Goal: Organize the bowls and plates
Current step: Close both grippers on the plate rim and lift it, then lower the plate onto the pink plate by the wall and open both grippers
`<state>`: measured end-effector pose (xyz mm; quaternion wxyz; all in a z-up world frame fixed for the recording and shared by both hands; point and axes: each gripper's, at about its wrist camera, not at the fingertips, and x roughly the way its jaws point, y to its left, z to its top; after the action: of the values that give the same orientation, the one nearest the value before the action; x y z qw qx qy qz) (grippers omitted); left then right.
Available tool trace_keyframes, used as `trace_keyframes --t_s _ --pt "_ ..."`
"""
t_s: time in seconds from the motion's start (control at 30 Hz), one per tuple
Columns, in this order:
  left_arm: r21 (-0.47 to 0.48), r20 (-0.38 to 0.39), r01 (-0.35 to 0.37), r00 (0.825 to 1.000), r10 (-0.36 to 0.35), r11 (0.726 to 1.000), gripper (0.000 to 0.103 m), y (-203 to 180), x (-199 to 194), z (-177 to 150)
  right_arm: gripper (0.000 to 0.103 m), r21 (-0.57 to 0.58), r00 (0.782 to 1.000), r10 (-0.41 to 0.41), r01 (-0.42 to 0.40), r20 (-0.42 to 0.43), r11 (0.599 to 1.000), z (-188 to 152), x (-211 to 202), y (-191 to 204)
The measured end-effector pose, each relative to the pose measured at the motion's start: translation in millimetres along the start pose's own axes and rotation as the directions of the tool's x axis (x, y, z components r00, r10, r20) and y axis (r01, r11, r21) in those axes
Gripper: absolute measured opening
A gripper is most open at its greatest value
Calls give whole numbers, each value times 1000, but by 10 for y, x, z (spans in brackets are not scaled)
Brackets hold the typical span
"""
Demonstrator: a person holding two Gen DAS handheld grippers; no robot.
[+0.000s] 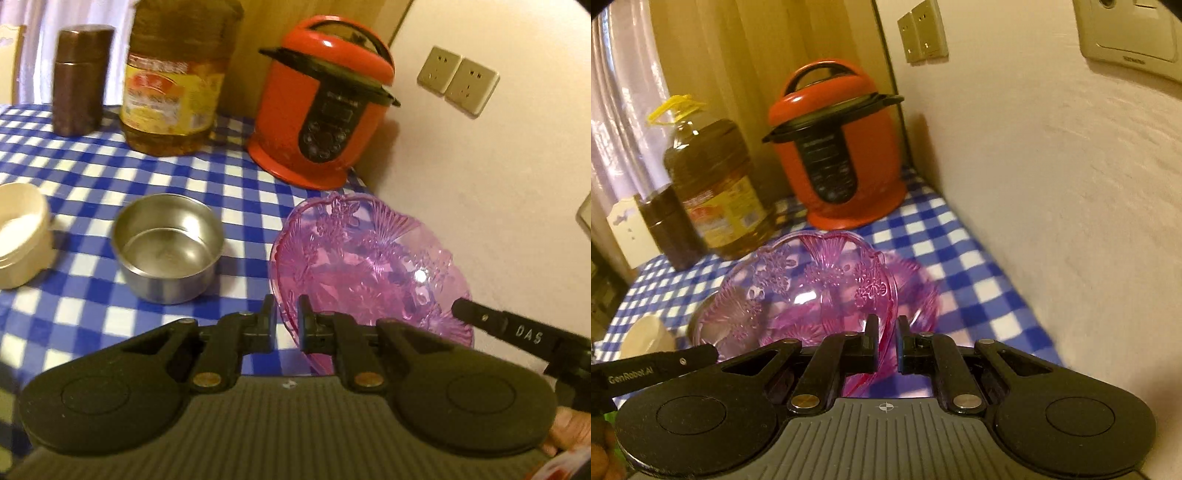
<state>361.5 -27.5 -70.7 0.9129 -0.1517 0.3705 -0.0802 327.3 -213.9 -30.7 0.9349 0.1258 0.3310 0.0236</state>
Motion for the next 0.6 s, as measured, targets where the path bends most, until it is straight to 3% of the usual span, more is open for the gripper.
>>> trace_keyframes --t_s 0.27,0.6 --pt "104 -19 -22 1000 24 994 11 -138 466 123 9 -19 998 -56 55 -26 998 155 387 -142" --pt "192 -26 -68 997 74 979 13 -192 730 134 9 -64 992 -97 92 -79 994 166 729 -154"
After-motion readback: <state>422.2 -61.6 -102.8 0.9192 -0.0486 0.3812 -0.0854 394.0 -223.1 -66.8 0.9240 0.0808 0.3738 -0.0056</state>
